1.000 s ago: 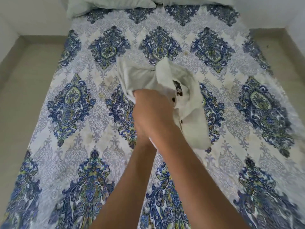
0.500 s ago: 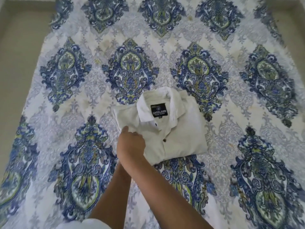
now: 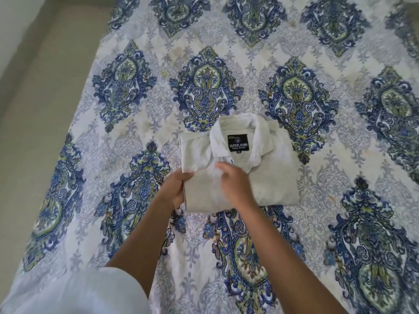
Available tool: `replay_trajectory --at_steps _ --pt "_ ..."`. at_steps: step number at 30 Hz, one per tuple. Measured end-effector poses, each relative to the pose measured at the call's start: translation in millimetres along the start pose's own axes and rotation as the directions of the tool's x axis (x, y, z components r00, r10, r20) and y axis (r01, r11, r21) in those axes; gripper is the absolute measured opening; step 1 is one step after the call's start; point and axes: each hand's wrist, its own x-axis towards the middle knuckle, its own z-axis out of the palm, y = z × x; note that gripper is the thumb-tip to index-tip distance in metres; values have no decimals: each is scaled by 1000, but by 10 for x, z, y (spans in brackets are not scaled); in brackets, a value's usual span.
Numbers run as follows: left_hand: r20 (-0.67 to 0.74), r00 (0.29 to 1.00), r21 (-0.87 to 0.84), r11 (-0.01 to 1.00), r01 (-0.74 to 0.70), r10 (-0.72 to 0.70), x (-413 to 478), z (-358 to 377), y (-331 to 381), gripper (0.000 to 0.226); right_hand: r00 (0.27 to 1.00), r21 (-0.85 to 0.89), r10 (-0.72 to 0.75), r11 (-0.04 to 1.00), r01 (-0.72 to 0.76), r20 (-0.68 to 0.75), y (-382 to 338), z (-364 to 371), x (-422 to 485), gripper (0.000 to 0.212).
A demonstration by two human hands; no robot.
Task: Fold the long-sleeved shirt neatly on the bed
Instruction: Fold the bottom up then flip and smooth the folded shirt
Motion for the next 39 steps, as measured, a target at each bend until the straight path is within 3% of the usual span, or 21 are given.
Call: replay_trajectory --at_steps 4,8,11,13,15,17,19,23,26,28,30,33,39 --pt "-203 977 151 988 -28 59 104 -31 -38 23 949 184 107 981 -53 -297 465 -539 144 32" --pt "-342 909 418 905 -81 239 128 60 -102 9 913 209 145 976 -68 -382 912 -835 331 31" --pt "-384 820 639 763 -97 425 171 108 -72 27 884 146 189 980 -139 -428 1137 -983 506 31" --pt "-390 809 659 747 -87 439 242 160 20 36 894 158 234 970 -186 -383 1187 -1057 604 40" --pt "-389 819 646 759 -84 421 317 191 78 28 920 290 294 932 -216 -260 1171 -1109 678 49" --pt "-389 826 607 788 -102 407 359 174 88 22 931 430 339 867 -253 -136 1170 -1152 766 51" --pt "-404 820 581 806 -112 405 398 105 68 32 939 455 338 848 -273 -68 1163 -1178 835 43" --pt "-434 773 648 757 -90 463 374 120 60 19 953 295 250 936 -193 -171 1112 -1143 984 15" --pt "-343 670 822 556 -127 659 351 206 123 36 929 55 216 976 -209 -301 1097 -1114 1066 30" --pt "-211 609 918 369 -145 764 412 222 244 44 891 82 205 979 -188 -405 1068 -1134 1100 39" --pt "-136 637 958 265 -111 759 529 197 392 40 876 173 186 978 -120 -444 1022 -1171 1136 32" --pt "-95 704 962 246 -116 704 652 137 532 24 896 221 171 972 -85 -409 935 -1196 1206 30" --pt "-59 729 955 251 -159 682 672 46 590 18 896 272 256 949 -161 -362 880 -1179 1326 28"
